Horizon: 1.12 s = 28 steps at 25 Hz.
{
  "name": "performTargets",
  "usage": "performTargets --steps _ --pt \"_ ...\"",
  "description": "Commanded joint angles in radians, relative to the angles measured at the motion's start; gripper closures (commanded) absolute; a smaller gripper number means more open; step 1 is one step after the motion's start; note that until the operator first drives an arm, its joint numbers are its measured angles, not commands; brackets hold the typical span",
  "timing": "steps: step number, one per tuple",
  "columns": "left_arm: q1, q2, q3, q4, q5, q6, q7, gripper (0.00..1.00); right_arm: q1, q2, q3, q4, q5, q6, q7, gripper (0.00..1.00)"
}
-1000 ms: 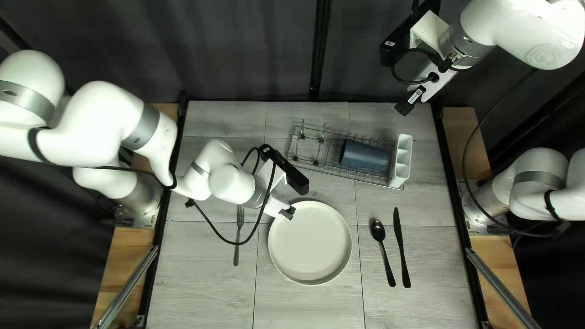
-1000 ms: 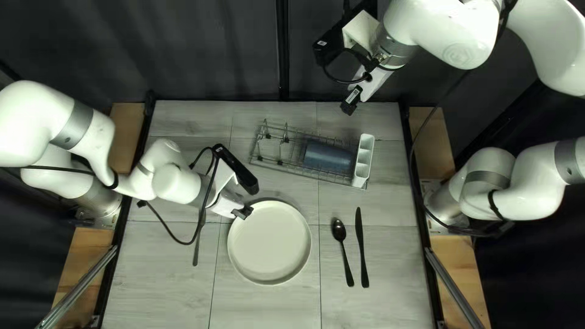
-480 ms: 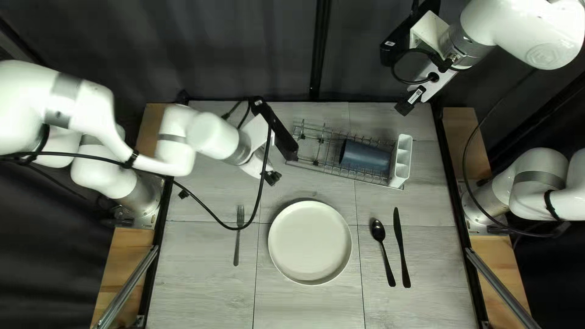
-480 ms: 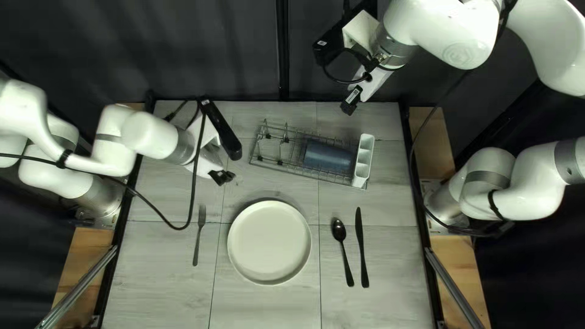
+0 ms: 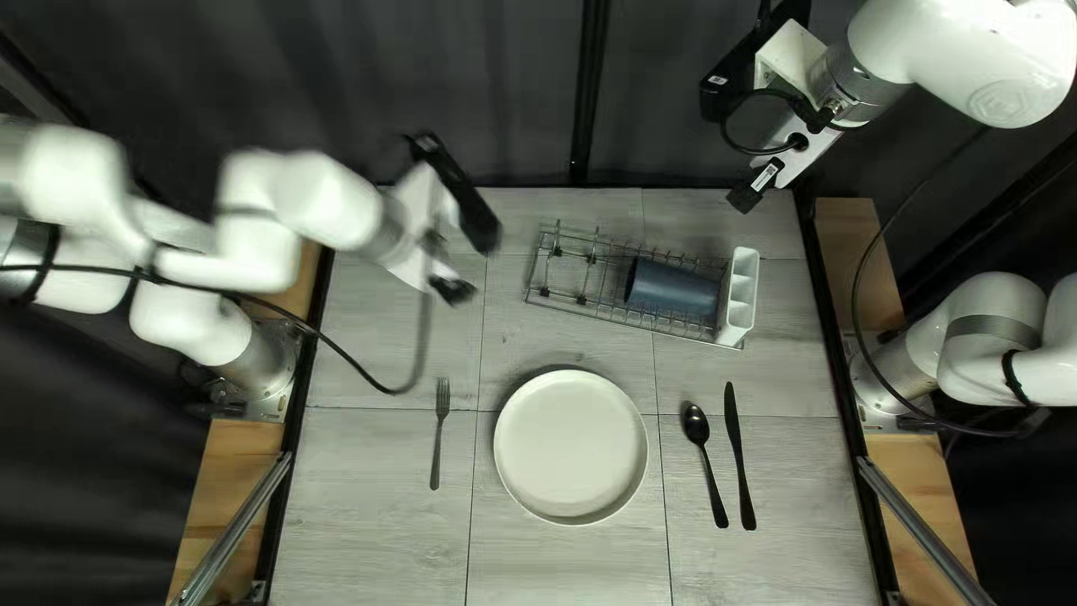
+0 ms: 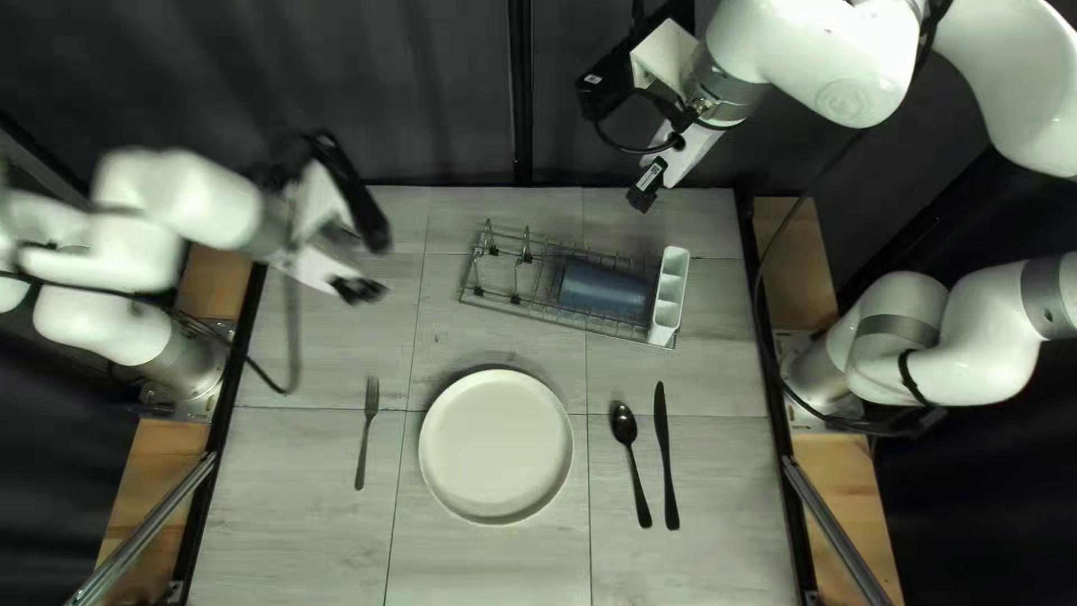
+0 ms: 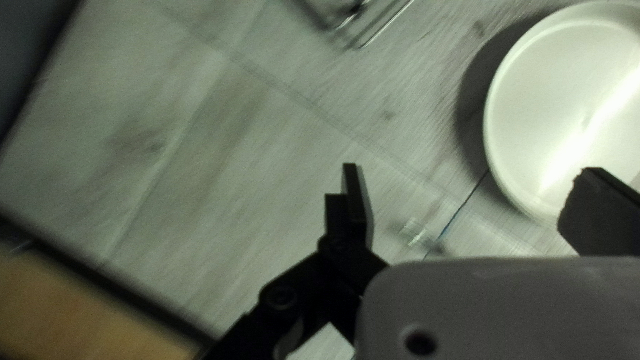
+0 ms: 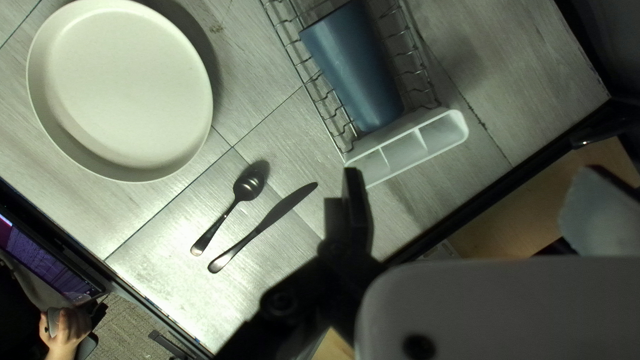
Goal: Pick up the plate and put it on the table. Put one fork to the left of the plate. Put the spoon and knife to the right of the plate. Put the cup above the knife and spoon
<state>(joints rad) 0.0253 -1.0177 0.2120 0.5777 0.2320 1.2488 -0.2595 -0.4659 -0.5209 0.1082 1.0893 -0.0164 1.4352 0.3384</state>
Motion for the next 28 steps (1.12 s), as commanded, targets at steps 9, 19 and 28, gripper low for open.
performTargets --steps 9,19,28 --pt "-0.016 -0.039 0.030 0.011 0.002 0.037 0.050 0.00 0.000 0.000 0.000 0.000 0.000 0.000 0.000 0.00" --pt "-0.016 -0.039 0.030 0.011 0.002 0.037 0.050 0.00 0.016 0.016 0.019 -0.031 -0.004 -0.030 -0.011 0.00" --pt "-0.016 -0.039 0.030 0.011 0.002 0.037 0.050 0.00 0.076 0.056 0.086 -0.304 -0.058 -0.329 -0.081 0.00"
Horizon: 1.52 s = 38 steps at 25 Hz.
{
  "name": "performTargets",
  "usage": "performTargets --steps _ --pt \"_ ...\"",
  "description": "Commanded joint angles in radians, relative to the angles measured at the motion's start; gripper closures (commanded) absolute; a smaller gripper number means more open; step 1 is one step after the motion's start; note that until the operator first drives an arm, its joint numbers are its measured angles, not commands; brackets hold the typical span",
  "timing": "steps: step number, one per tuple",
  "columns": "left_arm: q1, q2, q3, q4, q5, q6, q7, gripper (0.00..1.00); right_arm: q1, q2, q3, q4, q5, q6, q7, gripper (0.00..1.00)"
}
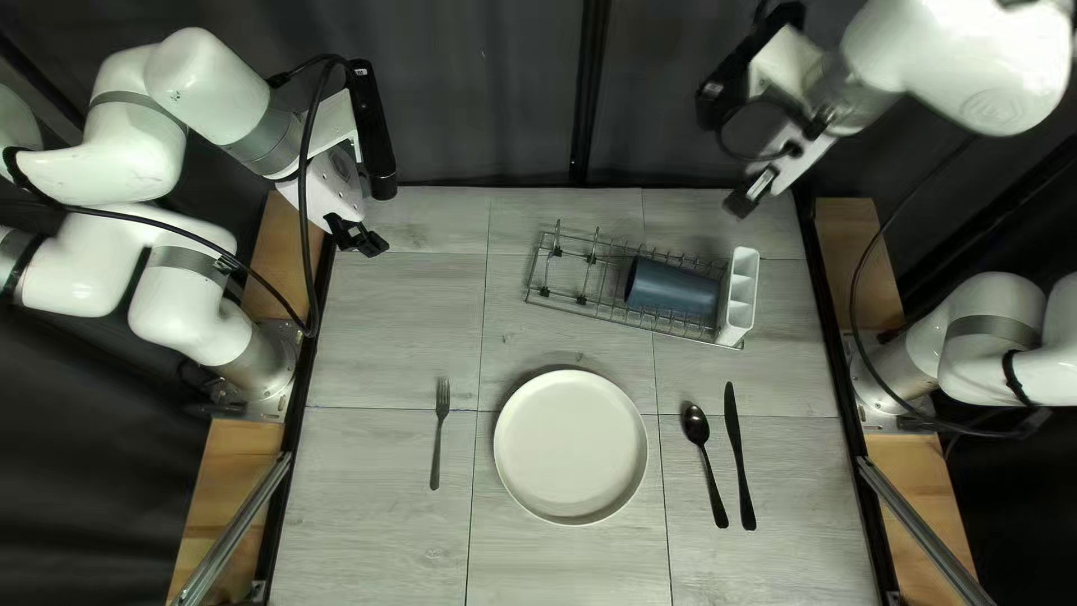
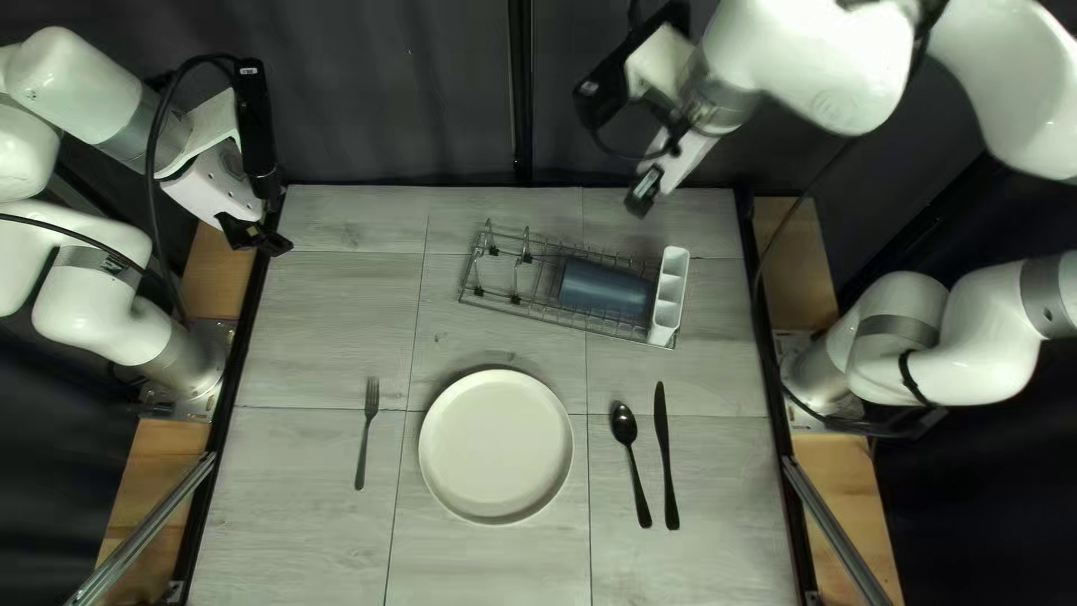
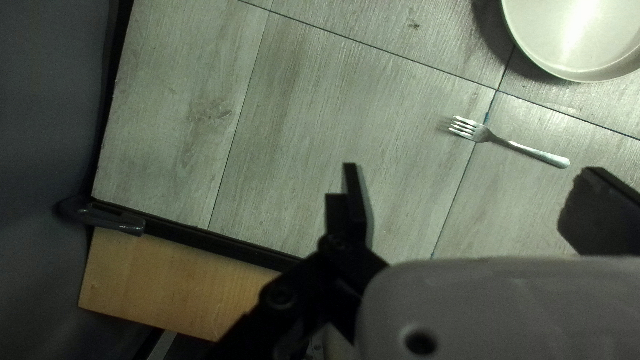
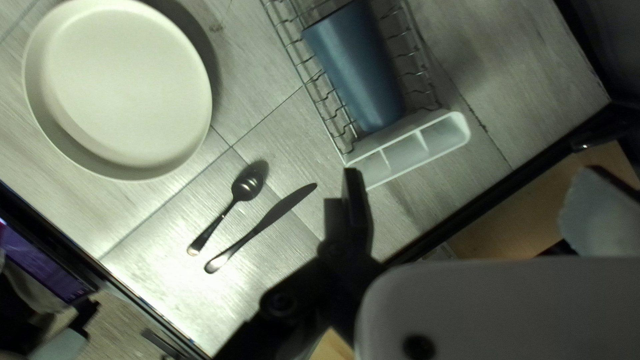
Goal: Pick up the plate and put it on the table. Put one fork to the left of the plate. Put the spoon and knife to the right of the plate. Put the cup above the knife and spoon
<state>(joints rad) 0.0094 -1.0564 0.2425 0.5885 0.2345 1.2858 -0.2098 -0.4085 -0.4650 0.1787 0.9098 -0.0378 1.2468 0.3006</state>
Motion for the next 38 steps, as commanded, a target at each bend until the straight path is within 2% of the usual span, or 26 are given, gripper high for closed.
performTargets --steps 1,6,8,9,12,20,26,32,38 --pt "0.000 0.000 0.000 0.000 0.000 0.000 0.000 0.00 0.018 0.000 0.016 -0.124 -0.036 -0.140 -0.043 0.00" --pt "0.000 0.000 0.000 0.000 0.000 0.000 0.000 0.00 0.018 0.000 0.016 -0.124 -0.036 -0.140 -0.043 0.00" --pt "0.000 0.000 0.000 0.000 0.000 0.000 0.000 0.00 0.026 0.019 0.046 -0.128 -0.054 -0.148 -0.020 0.00" --pt "0.000 0.000 0.000 0.000 0.000 0.000 0.000 0.00 0.028 0.045 0.058 -0.159 -0.078 -0.205 -0.024 0.00" --pt "0.000 0.000 0.000 0.000 0.000 0.000 0.000 0.00 0.022 0.081 0.006 -0.246 -0.079 -0.347 -0.143 0.00" --pt "0.000 0.000 0.000 0.000 0.000 0.000 0.000 0.00 0.021 0.227 -0.031 -0.305 -0.066 -0.546 -0.290 0.00" --pt "0.000 0.000 0.000 0.000 0.000 0.000 0.000 0.00 0.014 0.284 -0.061 -0.301 -0.048 -0.577 -0.381 0.00" --pt "0.000 0.000 0.000 0.000 0.000 0.000 0.000 0.00 0.001 0.316 -0.091 -0.341 -0.028 -0.620 -0.452 0.00" --pt "0.000 0.000 0.000 0.000 0.000 0.000 0.000 0.00 -0.004 0.339 -0.102 -0.349 -0.015 -0.636 -0.477 0.00"
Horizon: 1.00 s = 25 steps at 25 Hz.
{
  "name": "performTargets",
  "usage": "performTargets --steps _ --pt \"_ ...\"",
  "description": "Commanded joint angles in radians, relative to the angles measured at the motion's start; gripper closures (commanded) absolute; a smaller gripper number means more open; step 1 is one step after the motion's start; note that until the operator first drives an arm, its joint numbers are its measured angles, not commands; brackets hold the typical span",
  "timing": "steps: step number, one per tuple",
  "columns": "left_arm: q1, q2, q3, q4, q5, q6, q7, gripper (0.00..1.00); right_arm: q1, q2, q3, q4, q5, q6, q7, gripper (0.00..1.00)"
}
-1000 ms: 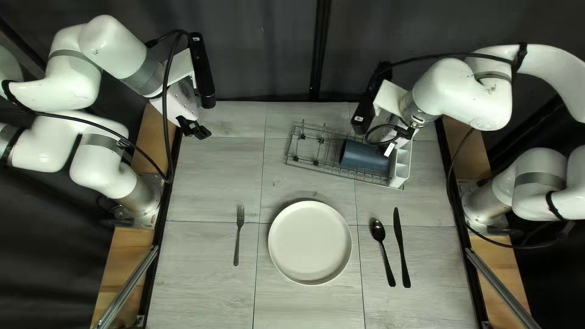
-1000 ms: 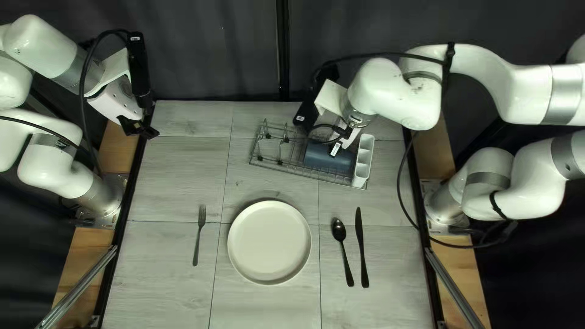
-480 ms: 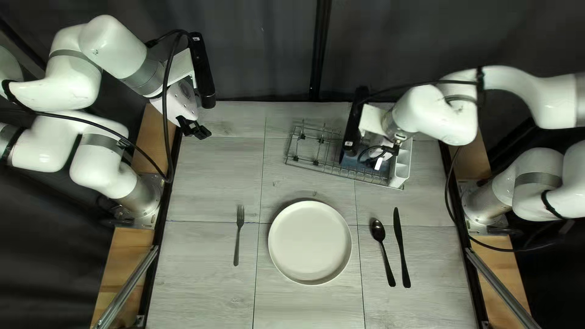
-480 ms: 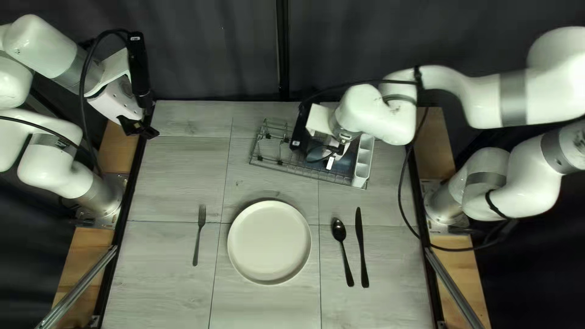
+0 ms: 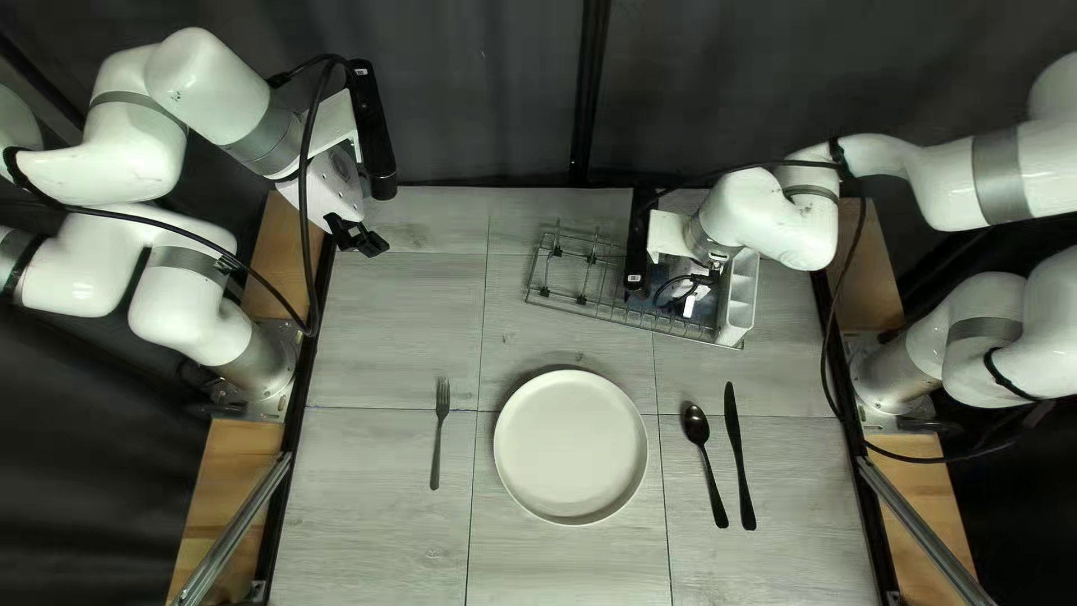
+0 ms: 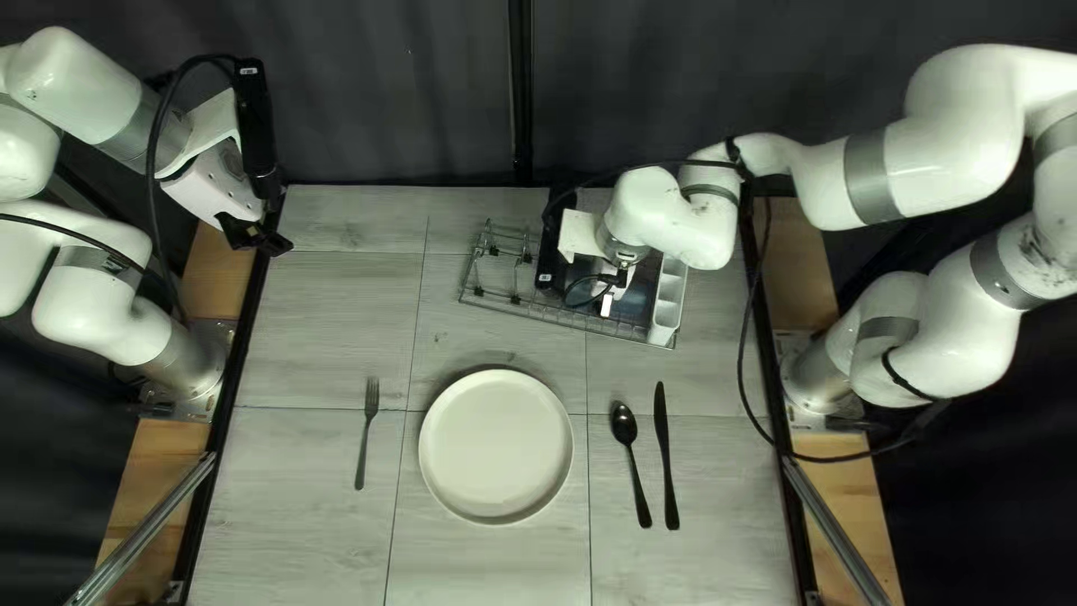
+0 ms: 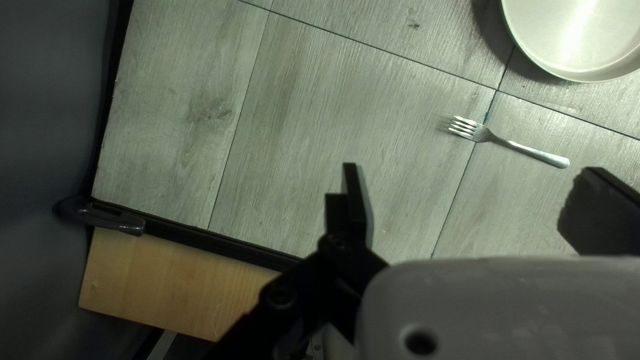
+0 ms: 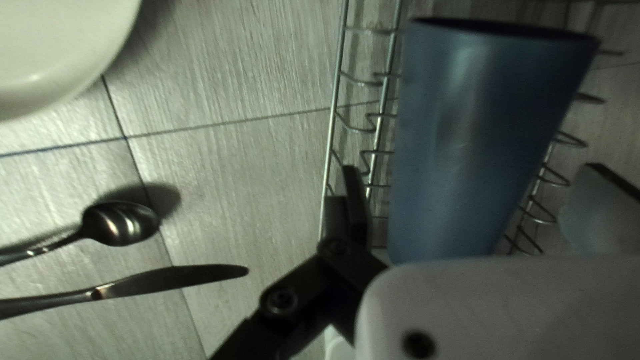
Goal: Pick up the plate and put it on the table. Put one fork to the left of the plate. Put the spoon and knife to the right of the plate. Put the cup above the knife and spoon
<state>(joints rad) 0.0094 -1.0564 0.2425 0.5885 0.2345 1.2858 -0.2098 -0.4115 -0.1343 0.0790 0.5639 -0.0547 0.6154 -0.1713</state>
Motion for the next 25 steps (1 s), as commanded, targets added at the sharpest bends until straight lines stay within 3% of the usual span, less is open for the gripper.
performTargets --steps 1,20,21,22,23,25 --pt "0.000 0.000 0.000 0.000 0.000 0.000 0.000 0.00 -0.003 0.011 -0.003 -0.005 -0.001 -0.005 -0.003 0.00" --pt "0.000 0.000 0.000 0.000 0.000 0.000 0.000 0.00 -0.023 0.112 -0.029 -0.009 0.004 -0.085 -0.029 0.00" --pt "0.000 0.000 0.000 0.000 0.000 0.000 0.000 0.00 -0.023 0.120 -0.029 -0.006 -0.005 -0.088 -0.018 0.06" --pt "0.000 0.000 0.000 0.000 0.000 0.000 0.000 0.00 -0.023 0.124 -0.028 -0.005 -0.013 -0.090 -0.008 0.25" --pt "0.000 0.000 0.000 0.000 0.000 0.000 0.000 0.00 -0.022 0.121 -0.027 0.000 -0.015 -0.081 -0.003 1.00" --pt "0.000 0.000 0.000 0.000 0.000 0.000 0.000 0.00 -0.022 0.100 -0.025 0.007 -0.021 -0.058 0.013 1.00"
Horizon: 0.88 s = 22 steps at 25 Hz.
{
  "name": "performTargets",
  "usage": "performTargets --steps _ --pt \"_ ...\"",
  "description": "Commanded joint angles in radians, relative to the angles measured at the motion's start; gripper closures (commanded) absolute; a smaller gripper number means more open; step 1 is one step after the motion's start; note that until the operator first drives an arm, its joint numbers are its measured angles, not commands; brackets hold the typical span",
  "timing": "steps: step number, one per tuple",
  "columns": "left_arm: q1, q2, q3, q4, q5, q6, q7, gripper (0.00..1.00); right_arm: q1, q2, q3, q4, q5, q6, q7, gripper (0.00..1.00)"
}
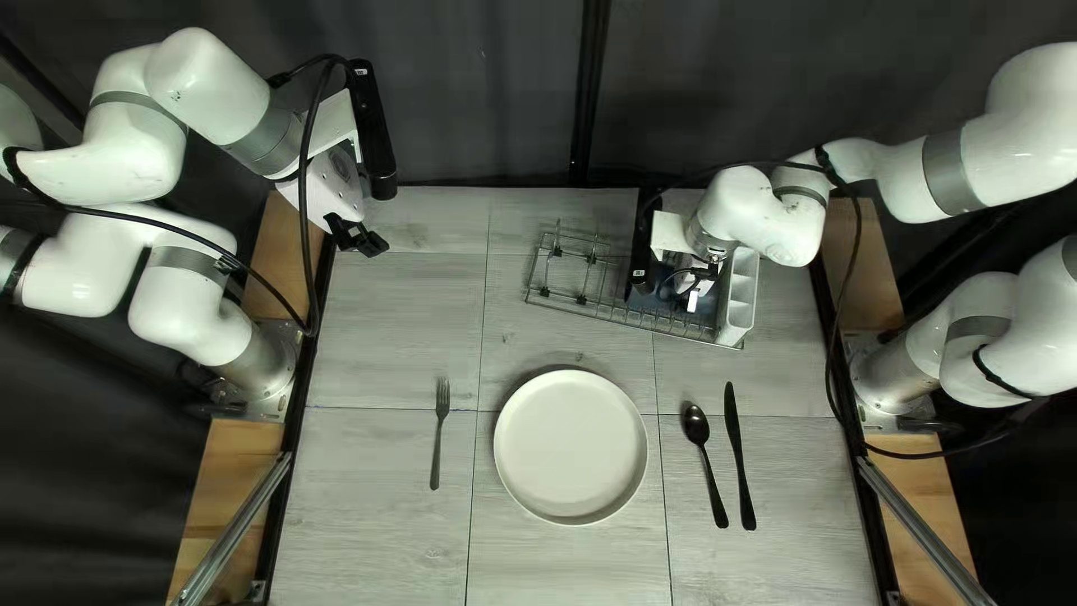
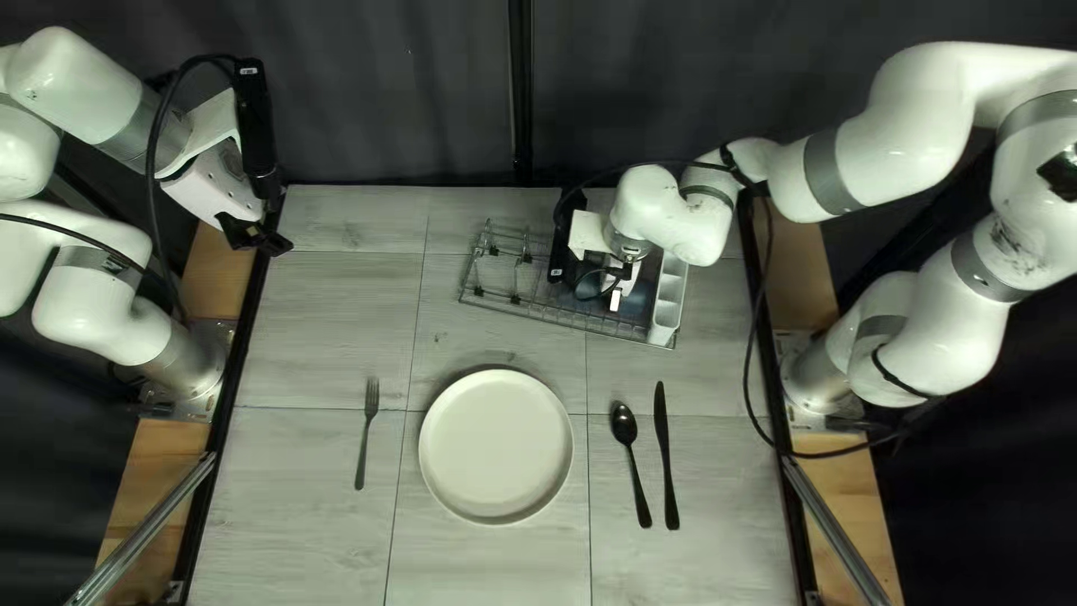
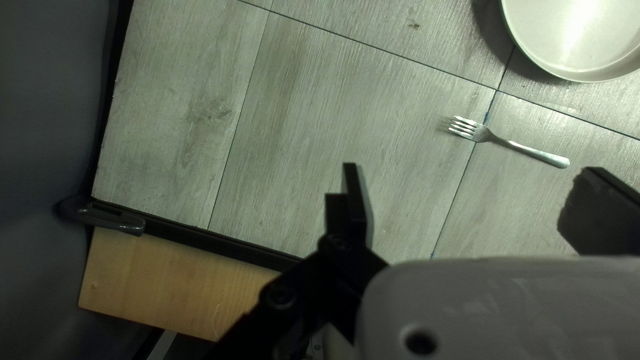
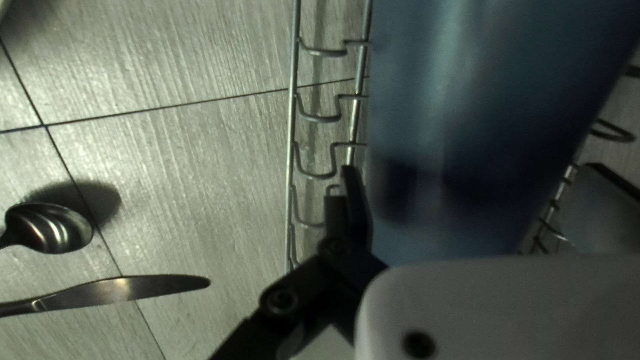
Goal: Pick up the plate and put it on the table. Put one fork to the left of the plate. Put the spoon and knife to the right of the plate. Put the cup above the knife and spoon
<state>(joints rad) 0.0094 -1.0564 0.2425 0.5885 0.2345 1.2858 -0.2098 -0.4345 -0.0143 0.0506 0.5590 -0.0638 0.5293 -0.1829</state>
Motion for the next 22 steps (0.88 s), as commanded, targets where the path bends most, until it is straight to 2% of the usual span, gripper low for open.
performTargets --steps 1,3,7,11,16,22 --pt "0.000 0.000 0.000 0.000 0.000 0.000 0.000 0.00 0.000 -0.052 0.005 0.016 -0.014 0.057 0.039 1.00" --pt "0.000 0.000 0.000 0.000 0.000 0.000 0.000 0.00 -0.001 -0.087 0.009 0.024 -0.019 0.090 0.059 1.00" --pt "0.000 0.000 0.000 0.000 0.000 0.000 0.000 0.00 0.001 -0.241 0.043 0.082 -0.027 0.261 0.157 1.00" --pt "0.000 0.000 0.000 0.000 0.000 0.000 0.000 0.00 0.053 -0.318 0.139 0.133 0.023 0.358 0.335 1.00" --pt "0.000 0.000 0.000 0.000 0.000 0.000 0.000 0.00 0.134 -0.227 0.285 0.237 0.059 0.376 0.579 1.00" --pt "0.000 0.000 0.000 0.000 0.000 0.000 0.000 0.00 0.208 -0.023 0.403 0.354 -0.050 0.306 0.812 1.00"
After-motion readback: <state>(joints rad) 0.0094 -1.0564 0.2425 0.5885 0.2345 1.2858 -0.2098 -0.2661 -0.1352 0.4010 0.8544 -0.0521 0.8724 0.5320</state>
